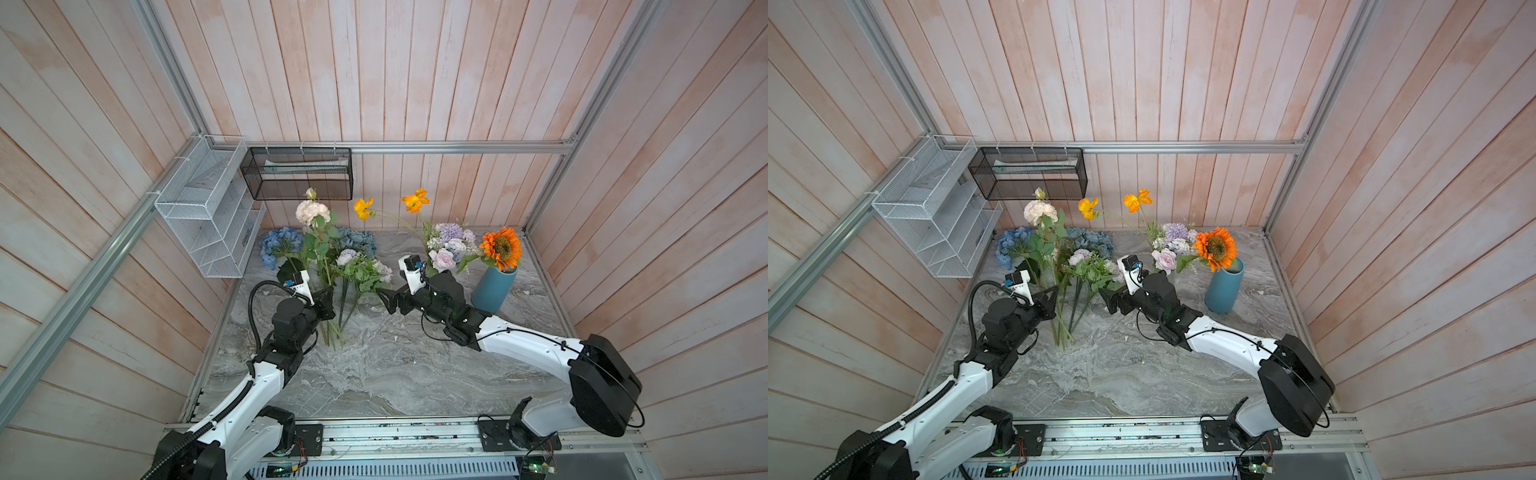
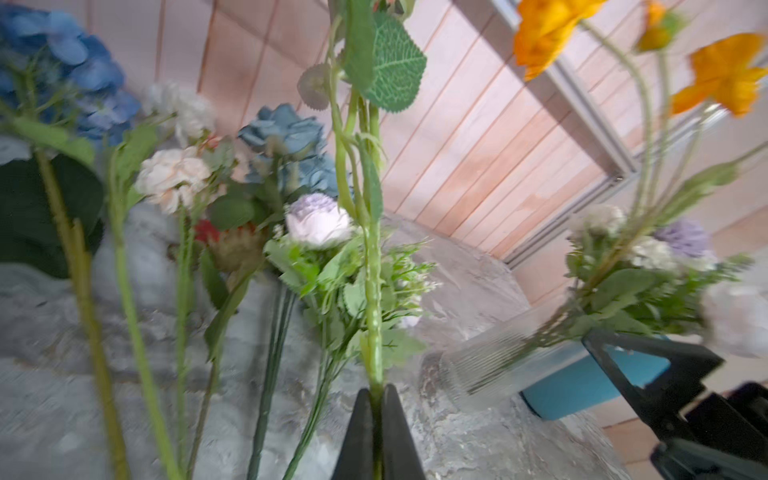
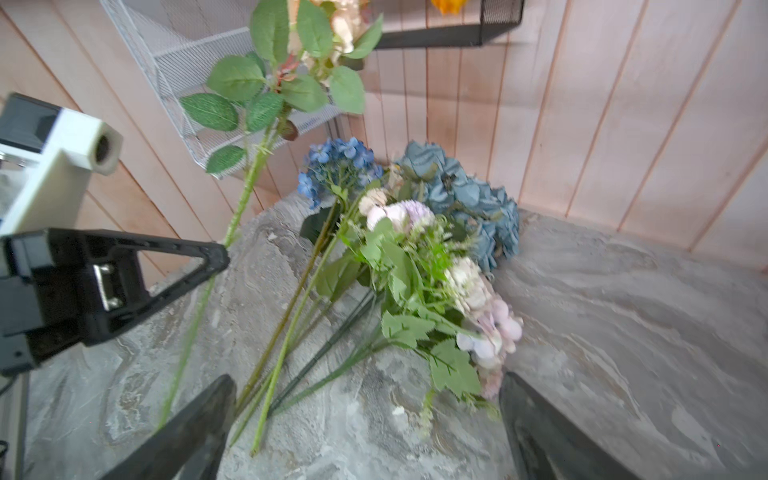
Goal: Arrange the flowers into the vase
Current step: 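Lift the rose with the left gripper while the right gripper closes on its stem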
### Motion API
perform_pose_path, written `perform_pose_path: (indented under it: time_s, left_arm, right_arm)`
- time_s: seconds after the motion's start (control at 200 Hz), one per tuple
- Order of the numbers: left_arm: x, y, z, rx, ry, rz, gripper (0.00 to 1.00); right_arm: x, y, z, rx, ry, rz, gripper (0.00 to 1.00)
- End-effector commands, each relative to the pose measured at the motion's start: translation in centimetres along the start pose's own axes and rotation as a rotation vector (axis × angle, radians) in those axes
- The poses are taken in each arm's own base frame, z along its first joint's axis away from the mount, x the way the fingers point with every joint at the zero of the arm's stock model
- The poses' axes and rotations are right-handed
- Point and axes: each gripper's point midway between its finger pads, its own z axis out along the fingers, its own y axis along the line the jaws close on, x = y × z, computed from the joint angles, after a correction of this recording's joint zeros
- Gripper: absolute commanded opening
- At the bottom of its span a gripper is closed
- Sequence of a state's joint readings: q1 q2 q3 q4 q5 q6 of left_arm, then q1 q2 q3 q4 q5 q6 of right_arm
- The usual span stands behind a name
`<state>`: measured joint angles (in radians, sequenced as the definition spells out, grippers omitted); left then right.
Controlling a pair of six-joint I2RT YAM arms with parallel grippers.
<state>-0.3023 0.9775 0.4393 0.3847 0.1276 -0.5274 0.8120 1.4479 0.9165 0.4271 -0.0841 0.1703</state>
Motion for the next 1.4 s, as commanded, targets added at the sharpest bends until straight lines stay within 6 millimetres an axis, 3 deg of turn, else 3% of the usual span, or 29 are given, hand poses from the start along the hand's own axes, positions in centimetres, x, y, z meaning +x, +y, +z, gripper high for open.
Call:
perform_pose_path:
  time_s: [0.0, 0.215, 0.465, 0.715, 0.805, 1.215, 1.245, 1.32, 1.395]
  left_arm:
    - [-3.4, -5.3, -0.3, 0.188, -0.113, 0.163, 0.00]
    - [-5.4, -10.4, -0.4, 0.337, -0.174, 0.303, 0.00]
    - [-7.2, -16.0, -2.5, 0.488, -0.294, 0.390, 0.00]
    - [-6.2, -18.3, -3.3, 0.522, -0.295, 0.453, 0.00]
    - [-6.0, -18.5, -3.5, 0.525, -0.294, 0.462, 0.00]
    - [-5.0, -19.3, -3.5, 0.559, -0.263, 0.463, 0.00]
    - [-5.0, -19.3, -3.5, 0.559, -0.261, 0.460, 0.06]
    - [-5.1, -19.2, -3.5, 0.554, -0.262, 0.448, 0.35]
    - [-5.4, -18.8, -3.3, 0.526, -0.263, 0.435, 0.54]
  right_arm:
    - [-4.8, 3.2, -1.2, -0.138, -0.101, -0.059, 0.98]
    - [-8.3, 5.9, -2.1, -0.270, -0.165, -0.058, 0.95]
    - [-11.6, 8.1, -3.0, -0.384, -0.248, -0.067, 0.90]
    - [-12.9, 8.5, -2.9, -0.414, -0.291, -0.057, 0.82]
    - [-12.9, 8.5, -3.0, -0.411, -0.300, -0.055, 0.71]
    - [-13.0, 8.0, -3.0, -0.407, -0.312, -0.036, 0.04]
    - [-12.9, 7.9, -3.1, -0.406, -0.312, -0.036, 0.01]
    - [-13.0, 8.0, -3.2, -0.410, -0.310, -0.042, 0.00]
    - [-13.0, 8.0, -3.4, -0.405, -0.307, -0.051, 0.00]
